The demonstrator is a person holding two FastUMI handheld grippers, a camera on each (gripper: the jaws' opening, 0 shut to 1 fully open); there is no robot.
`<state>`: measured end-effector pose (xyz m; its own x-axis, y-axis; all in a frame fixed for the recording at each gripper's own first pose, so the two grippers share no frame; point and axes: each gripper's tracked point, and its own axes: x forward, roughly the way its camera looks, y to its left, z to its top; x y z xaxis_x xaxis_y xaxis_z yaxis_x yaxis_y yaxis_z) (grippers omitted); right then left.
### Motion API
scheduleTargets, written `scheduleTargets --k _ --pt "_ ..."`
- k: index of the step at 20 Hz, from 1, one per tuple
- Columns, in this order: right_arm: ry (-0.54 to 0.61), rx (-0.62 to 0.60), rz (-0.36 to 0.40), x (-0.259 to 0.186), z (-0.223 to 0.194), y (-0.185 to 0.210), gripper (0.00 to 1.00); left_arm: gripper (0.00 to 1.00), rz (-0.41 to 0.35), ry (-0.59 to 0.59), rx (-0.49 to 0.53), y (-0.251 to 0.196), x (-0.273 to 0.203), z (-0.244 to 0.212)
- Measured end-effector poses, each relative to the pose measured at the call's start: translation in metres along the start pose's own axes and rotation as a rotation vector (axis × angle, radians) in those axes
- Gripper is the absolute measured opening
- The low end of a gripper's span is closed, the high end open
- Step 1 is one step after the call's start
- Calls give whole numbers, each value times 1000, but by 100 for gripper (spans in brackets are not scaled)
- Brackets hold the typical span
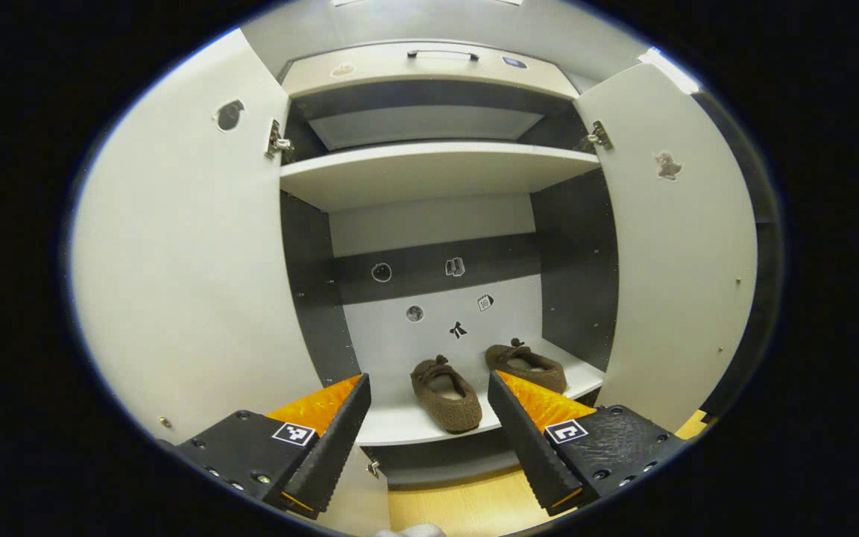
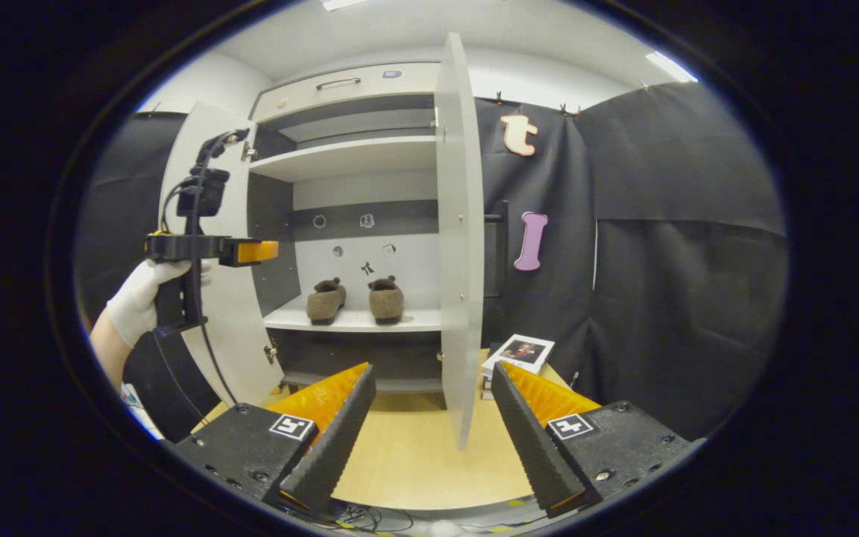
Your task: Grab one shoe with the right hand and put it into the shoe cabinet, grab the other shoe with the left hand and put it into the shoe cabinet; then close the right door with the right hand and the left door with the left hand.
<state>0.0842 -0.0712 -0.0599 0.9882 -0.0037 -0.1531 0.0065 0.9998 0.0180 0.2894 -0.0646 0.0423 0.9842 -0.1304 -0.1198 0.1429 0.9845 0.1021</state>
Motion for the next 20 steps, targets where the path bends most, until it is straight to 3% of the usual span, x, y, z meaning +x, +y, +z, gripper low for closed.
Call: scheduleTargets --k 7,17,20 --pt "-32 -9 7 -15 8 20 99 96 50 -77 -49 26 -116 -6" --pt "-33 -26 -4 -37 -1 39 99 96 69 18 -137 27 -232 -95" --pt "-26 -41 -14 -42 -3 38 99 96 92 61 -114 30 -254 -117"
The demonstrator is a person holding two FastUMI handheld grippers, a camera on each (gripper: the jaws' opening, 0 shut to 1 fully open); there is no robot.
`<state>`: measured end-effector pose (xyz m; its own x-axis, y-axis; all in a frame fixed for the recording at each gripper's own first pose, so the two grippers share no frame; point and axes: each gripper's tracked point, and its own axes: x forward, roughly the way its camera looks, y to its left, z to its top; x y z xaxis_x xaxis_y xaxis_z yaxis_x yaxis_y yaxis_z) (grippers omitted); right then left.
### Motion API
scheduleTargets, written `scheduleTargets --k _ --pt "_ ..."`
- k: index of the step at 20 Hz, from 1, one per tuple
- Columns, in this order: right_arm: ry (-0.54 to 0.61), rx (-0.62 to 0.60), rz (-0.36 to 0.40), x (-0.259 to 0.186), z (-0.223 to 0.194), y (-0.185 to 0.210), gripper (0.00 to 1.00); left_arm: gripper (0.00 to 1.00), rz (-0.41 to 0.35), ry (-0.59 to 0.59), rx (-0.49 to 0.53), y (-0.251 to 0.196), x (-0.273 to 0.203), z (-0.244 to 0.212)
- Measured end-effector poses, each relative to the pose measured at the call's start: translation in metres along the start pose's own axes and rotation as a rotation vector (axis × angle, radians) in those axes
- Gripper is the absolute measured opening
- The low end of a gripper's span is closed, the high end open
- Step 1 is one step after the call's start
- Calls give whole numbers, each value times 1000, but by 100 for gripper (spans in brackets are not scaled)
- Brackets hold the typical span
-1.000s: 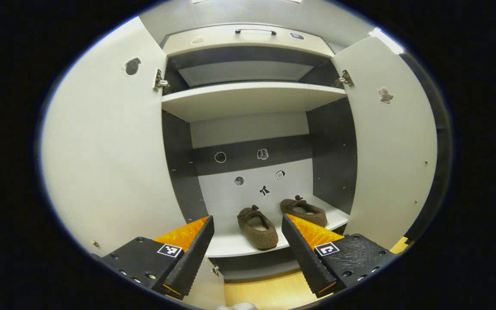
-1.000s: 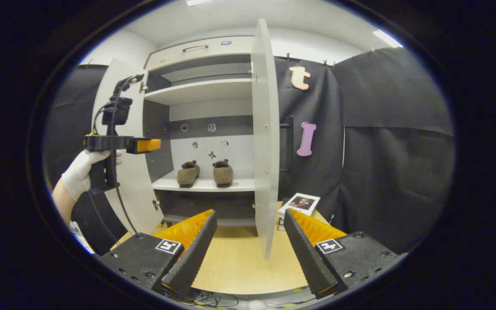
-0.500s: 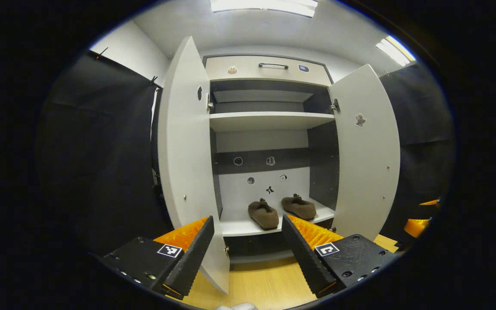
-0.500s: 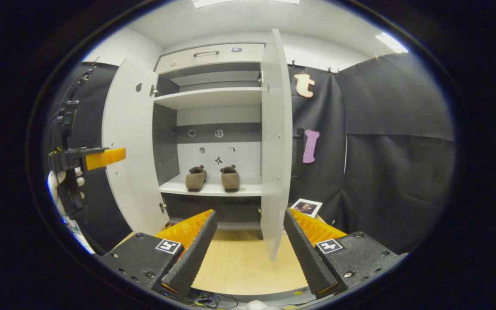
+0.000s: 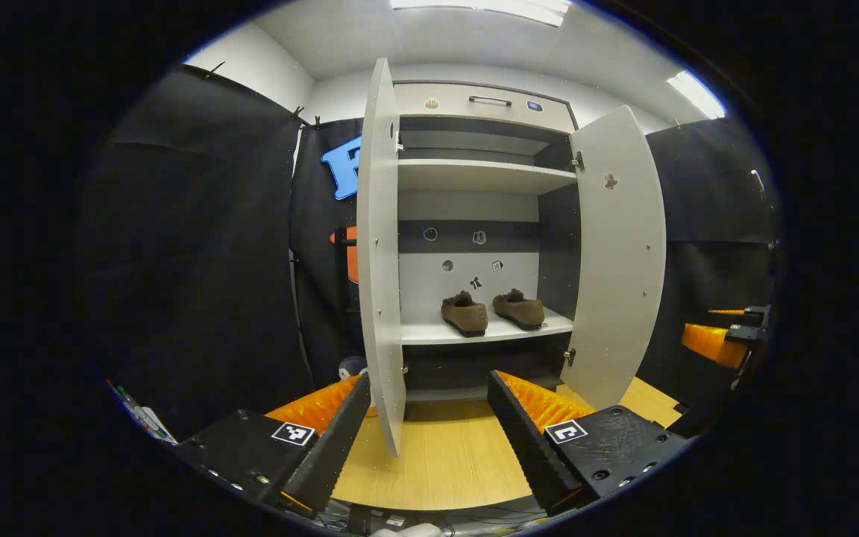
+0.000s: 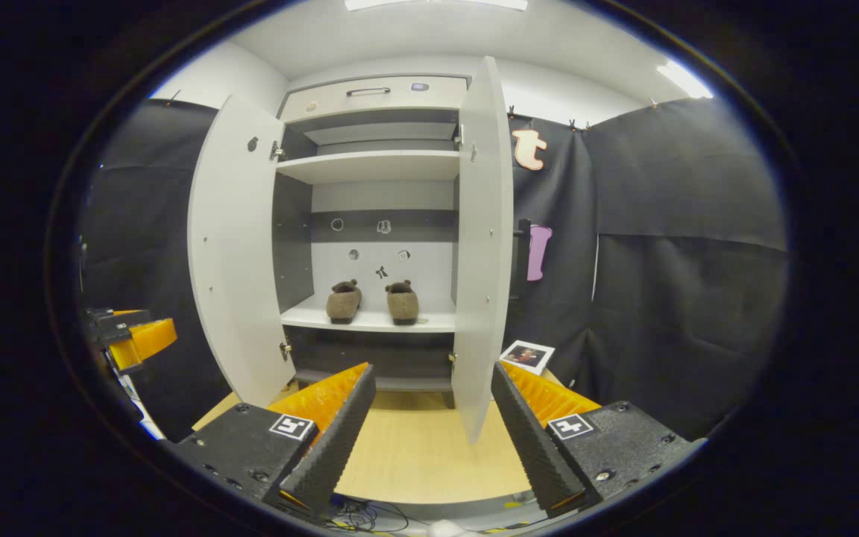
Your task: Grab one shoe with the right hand and put it into the shoe cabinet, grab the other shoe with the left hand and put it into the shoe cabinet; then close the right door with the right hand and the left door with the left hand.
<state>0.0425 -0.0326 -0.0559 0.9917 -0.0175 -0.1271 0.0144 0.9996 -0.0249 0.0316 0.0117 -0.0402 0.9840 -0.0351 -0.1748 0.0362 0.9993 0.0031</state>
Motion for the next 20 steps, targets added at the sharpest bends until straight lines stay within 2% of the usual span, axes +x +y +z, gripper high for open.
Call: scheduleTargets --k 3,6,9,14,16,20 --pt "-9 -5 -6 1 6 -5 99 96 7 -1 22 -1 -7 -1" --pt "-35 0 -35 10 21 -30 99 96 1 -24 13 -12 -7 9" --pt "-66 12 -85 29 41 -73 99 96 6 -38 7 -27 -6 17" --pt "-92 36 -145 86 76 -152 99 96 61 -30 -8 -52 10 25" --pt "-91 57 -143 112 83 -174 99 96 95 -28 -11 -60 17 28" --pt "-89 54 -74 158 95 -187 99 96 163 -16 -21 -78 27 30"
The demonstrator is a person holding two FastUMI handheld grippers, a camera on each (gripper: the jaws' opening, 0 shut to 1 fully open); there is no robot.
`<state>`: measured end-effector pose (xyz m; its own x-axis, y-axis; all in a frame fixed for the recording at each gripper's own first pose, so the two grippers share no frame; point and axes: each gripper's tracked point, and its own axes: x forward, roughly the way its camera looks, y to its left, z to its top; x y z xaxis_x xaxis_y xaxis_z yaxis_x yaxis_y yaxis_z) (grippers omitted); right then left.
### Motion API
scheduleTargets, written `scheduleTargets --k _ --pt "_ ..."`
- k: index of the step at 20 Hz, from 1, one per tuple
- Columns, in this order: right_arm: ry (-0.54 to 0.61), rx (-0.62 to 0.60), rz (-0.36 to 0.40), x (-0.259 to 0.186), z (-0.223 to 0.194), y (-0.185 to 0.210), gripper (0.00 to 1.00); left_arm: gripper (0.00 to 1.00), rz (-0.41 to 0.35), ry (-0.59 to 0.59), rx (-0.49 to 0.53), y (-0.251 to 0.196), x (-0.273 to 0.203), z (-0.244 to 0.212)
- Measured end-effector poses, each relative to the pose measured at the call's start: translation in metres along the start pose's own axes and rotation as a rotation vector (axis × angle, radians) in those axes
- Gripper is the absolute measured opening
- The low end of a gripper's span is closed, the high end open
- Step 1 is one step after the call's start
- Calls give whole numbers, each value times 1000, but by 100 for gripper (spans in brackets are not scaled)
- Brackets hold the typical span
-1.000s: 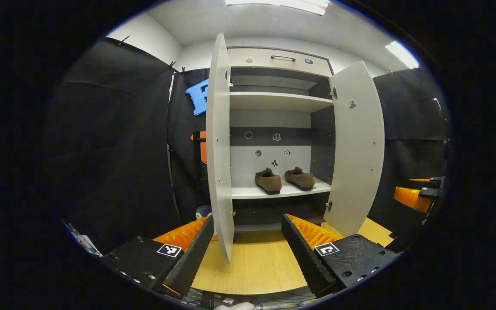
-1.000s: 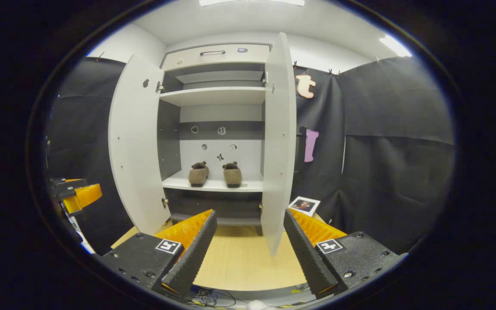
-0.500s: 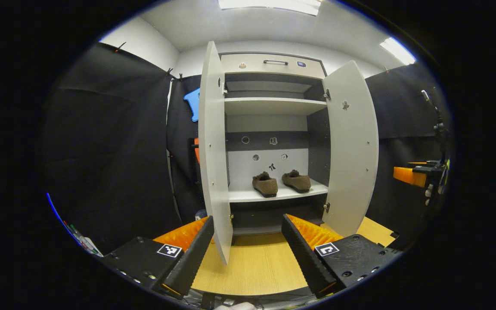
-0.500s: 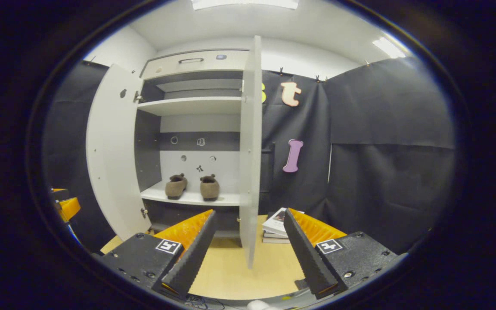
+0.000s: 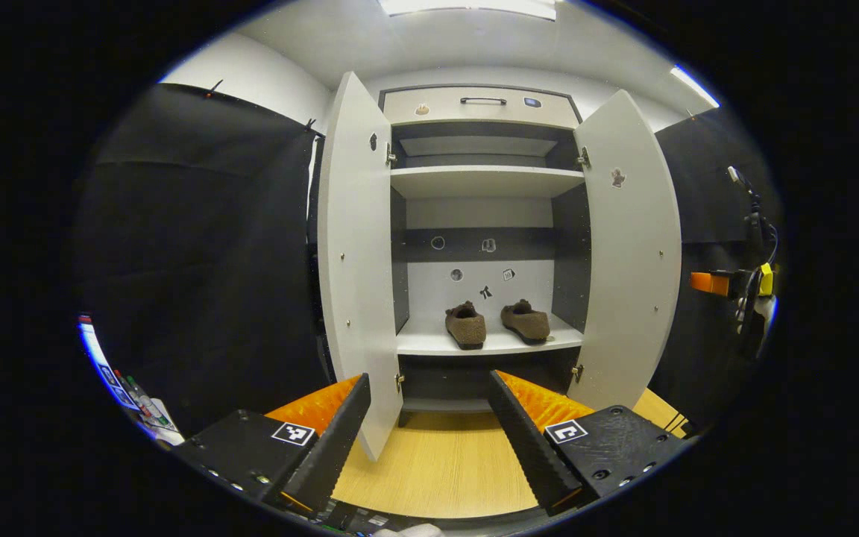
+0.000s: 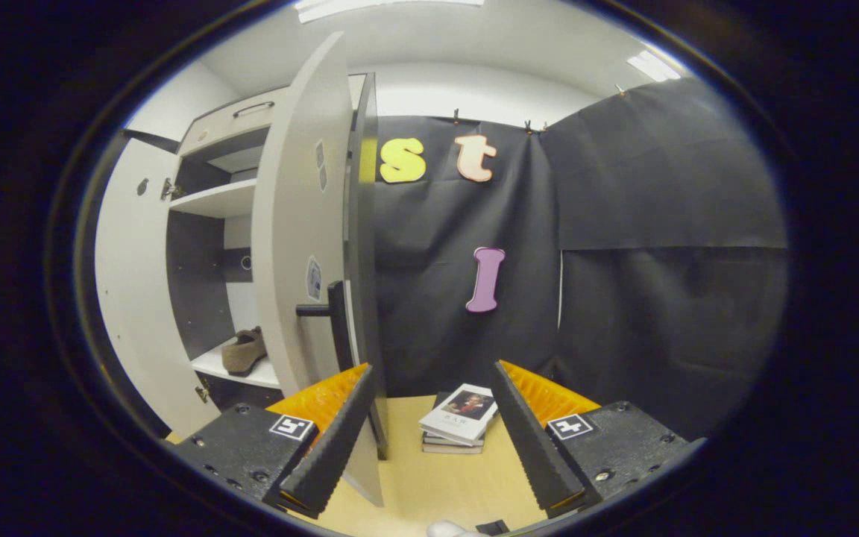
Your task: Grab one shoe with the right hand and put it into the shoe cabinet, grab the other shoe with the left hand and put it into the shoe cabinet; then close the right door with the right hand and the left door with the left hand.
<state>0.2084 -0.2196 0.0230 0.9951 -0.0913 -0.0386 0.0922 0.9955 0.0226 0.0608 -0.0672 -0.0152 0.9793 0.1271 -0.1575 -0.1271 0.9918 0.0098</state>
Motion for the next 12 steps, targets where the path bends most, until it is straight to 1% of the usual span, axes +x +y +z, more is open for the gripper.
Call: scheduleTargets --k 2,4,5,6,7,8,10,12 --pt "3 -2 61 17 1 8 99 96 36 3 -7 -7 1 -1" --pt "6 -28 125 25 2 16 98 96 71 7 -14 -12 3 -1" --pt "0 -41 143 27 3 17 98 96 90 7 -15 -12 3 -1" --pt "-5 -41 161 27 5 17 92 96 103 11 -13 -15 4 -3" --pt "3 -39 185 27 3 19 96 96 113 13 -11 -17 4 -4" --pt "6 -31 198 26 3 22 95 96 118 14 -10 -19 4 -4" --pt "3 -30 201 26 2 25 93 96 120 15 -9 -21 7 -5" --pt "3 -26 202 22 1 34 93 96 108 18 -13 -20 11 -7"
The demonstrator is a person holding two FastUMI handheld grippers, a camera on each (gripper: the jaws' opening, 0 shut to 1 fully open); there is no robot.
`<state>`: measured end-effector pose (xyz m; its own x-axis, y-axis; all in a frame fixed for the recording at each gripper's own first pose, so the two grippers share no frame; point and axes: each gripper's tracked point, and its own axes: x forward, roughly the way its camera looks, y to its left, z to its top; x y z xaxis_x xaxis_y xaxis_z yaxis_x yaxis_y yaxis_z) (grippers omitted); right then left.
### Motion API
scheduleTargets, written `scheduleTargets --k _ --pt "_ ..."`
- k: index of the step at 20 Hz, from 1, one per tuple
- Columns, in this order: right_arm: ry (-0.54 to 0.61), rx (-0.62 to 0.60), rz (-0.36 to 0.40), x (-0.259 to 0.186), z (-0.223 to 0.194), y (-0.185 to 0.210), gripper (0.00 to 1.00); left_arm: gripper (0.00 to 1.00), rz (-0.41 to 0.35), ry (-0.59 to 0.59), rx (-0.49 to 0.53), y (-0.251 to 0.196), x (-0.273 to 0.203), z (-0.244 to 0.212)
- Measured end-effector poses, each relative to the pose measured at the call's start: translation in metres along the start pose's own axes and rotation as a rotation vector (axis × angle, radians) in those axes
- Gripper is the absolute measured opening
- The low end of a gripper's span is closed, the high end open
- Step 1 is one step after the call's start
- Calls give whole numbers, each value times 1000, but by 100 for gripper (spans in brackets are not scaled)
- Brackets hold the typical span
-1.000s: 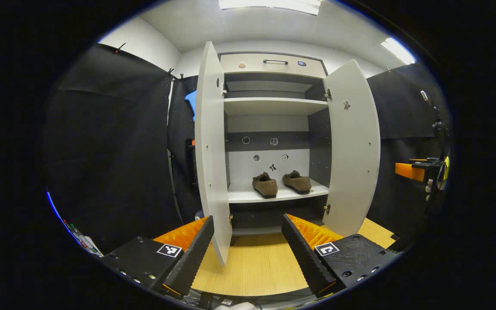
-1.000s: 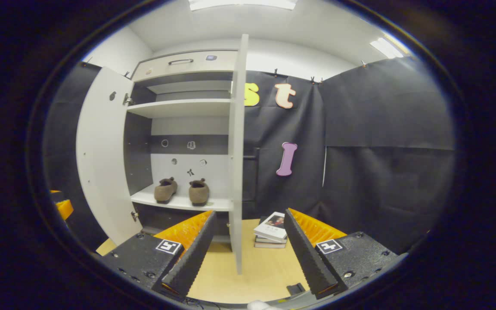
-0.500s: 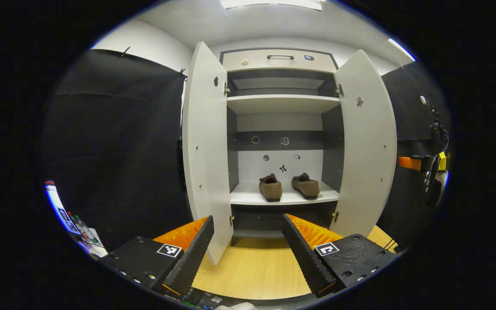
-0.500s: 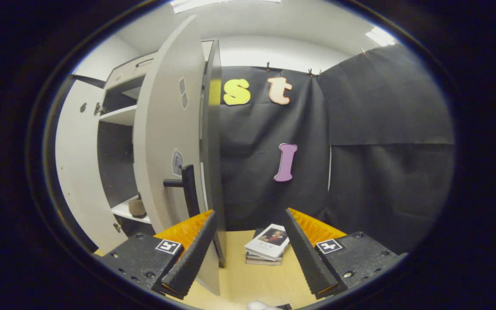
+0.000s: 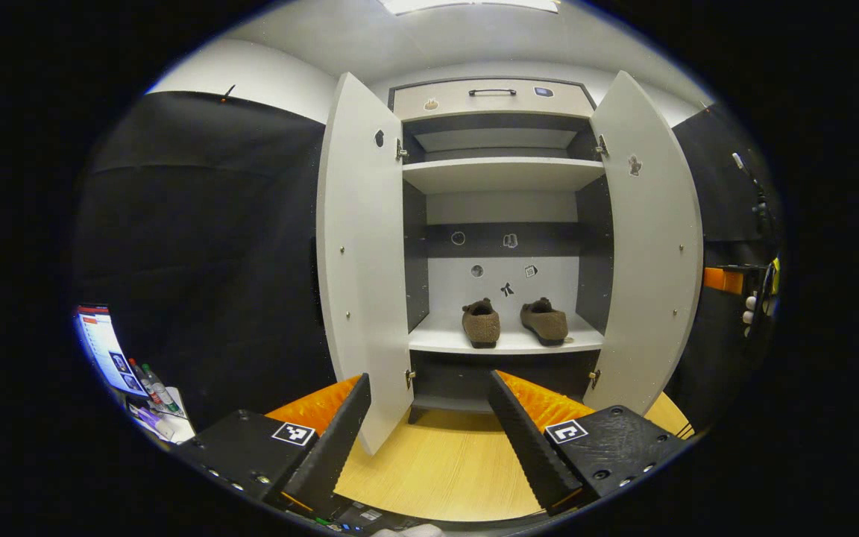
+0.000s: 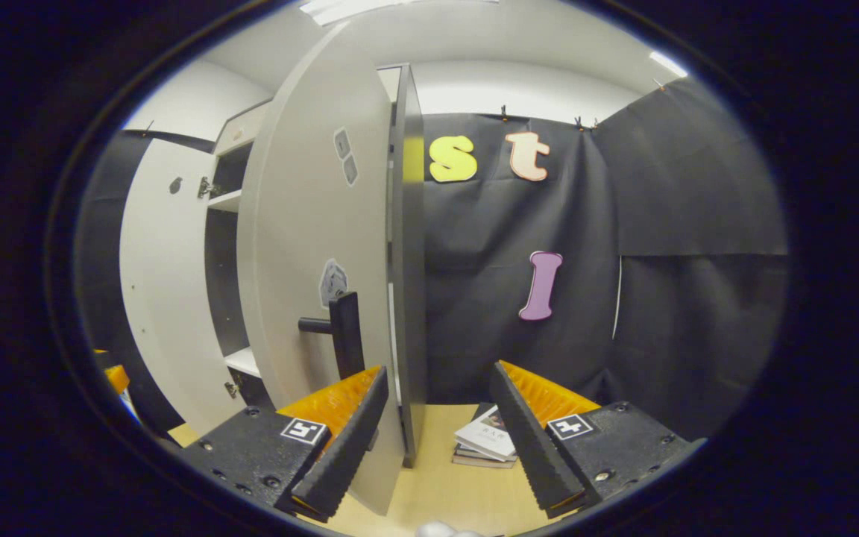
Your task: Grab one shoe with the right hand and put it into the shoe cabinet, grab the other shoe with the left hand and put it into the shoe cabinet; then close the right door with the right hand and the left door with the left hand.
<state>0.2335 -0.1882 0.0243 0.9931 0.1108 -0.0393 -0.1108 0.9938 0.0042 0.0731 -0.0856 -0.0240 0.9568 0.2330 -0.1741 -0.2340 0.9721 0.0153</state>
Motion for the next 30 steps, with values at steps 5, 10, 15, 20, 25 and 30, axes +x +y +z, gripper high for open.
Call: scheduleTargets --k 5,10,15,20,25,30 --pt "8 -11 23 0 -4 51 93 96 -51 12 9 13 10 -5" --pt "3 -10 18 11 -6 99 93 96 -80 20 23 51 18 -7" --pt "26 -28 79 29 -17 158 94 96 -114 26 22 75 27 -12" --pt "4 -22 59 12 -14 182 99 96 -149 16 29 100 34 -8" --pt "8 -28 24 -25 -20 194 99 96 -167 -4 24 134 49 -2" --pt "54 -48 -14 -70 -48 199 99 96 -130 -34 31 187 84 15"
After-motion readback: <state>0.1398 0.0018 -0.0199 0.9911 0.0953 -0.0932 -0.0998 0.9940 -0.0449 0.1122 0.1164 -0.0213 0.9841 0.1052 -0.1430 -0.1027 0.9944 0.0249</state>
